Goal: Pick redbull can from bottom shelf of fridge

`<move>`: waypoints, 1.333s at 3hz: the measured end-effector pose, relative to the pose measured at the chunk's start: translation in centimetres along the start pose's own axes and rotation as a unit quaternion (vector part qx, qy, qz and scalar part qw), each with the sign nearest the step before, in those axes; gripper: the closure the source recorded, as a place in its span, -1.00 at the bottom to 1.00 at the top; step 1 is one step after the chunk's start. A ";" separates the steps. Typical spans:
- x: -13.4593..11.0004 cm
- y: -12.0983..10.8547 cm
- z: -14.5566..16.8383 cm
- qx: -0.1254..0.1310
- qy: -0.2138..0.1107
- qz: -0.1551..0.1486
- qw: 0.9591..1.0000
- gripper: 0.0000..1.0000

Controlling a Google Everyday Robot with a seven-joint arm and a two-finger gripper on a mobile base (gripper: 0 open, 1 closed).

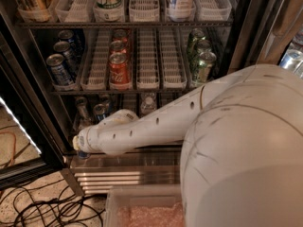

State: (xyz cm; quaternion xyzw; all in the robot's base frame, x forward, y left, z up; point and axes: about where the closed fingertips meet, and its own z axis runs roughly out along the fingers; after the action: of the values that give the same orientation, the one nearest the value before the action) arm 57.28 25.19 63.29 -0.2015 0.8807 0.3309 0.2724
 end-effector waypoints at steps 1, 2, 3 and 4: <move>0.0 0.0 0.0 0.000 0.000 0.000 1.000 1.00; 4.8 0.1 -1.6 0.014 0.047 0.069 0.996 1.00; 11.8 0.0 -3.9 0.043 0.125 0.151 0.980 1.00; 18.3 -1.4 -7.4 0.082 0.202 0.213 0.952 1.00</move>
Offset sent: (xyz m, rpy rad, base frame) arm -0.1309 -0.0690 -0.0377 -0.0732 0.4817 -0.1822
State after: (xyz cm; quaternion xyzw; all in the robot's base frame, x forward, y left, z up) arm 41.37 15.91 56.10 -0.0493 0.9638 0.2605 0.0274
